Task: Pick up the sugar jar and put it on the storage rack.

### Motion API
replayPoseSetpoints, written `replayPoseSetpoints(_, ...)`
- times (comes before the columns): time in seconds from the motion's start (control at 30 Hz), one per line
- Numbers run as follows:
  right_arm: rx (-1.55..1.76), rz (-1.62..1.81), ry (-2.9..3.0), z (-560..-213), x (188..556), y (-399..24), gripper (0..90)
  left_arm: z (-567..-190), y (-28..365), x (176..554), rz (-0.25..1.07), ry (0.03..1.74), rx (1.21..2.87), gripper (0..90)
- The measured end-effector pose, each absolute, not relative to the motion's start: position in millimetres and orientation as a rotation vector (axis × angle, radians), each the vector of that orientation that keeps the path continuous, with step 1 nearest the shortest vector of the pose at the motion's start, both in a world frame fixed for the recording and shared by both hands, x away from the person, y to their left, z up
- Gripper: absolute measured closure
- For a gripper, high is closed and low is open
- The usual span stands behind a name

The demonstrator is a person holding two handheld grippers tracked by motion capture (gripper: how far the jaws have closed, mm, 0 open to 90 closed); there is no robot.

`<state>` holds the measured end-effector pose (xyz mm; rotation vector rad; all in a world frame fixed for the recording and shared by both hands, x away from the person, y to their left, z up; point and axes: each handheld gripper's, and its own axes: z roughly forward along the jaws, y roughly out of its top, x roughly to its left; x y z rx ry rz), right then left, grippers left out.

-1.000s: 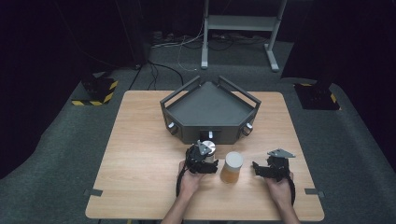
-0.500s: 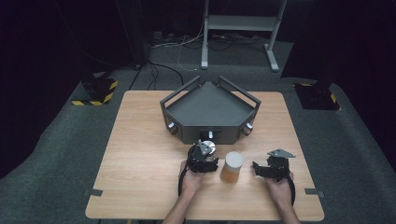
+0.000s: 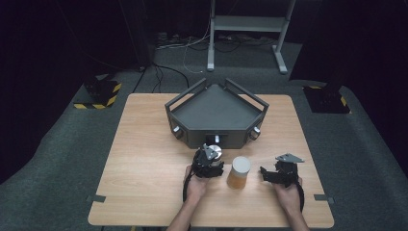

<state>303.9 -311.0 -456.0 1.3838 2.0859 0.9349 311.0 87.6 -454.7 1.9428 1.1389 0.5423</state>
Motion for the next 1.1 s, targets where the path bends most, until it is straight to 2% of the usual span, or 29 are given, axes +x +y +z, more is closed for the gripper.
replayPoseSetpoints(0.57,1.384,0.937,2.086,-456,304,-312,12.6,-456,85,309,0.552,1.138,1.921,31.3)
replayPoseSetpoints(0.8,1.384,0.937,2.086,-456,304,-312,12.6,-442,89,311,0.548,1.098,1.998,31.3)
replayPoseSetpoints(0.83,1.384,0.937,2.087,-456,304,-312,12.6,-449,85,305,0.509,1.16,1.885,31.4)
replayPoseSetpoints(0.87,1.384,0.937,2.087,-456,304,-312,12.5,-437,89,309,0.521,1.112,1.988,31.4)
replayPoseSetpoints(1.03,1.384,0.938,2.087,-456,304,-312,12.6,-428,93,310,0.551,1.069,2.024,31.3)
replayPoseSetpoints(1.07,1.384,0.938,2.087,-456,304,-312,12.6,-445,81,298,0.527,1.181,1.788,31.3)
replayPoseSetpoints(1.1,1.384,0.938,2.087,-456,304,-312,12.6,-445,81,298,0.527,1.181,1.788,31.3)
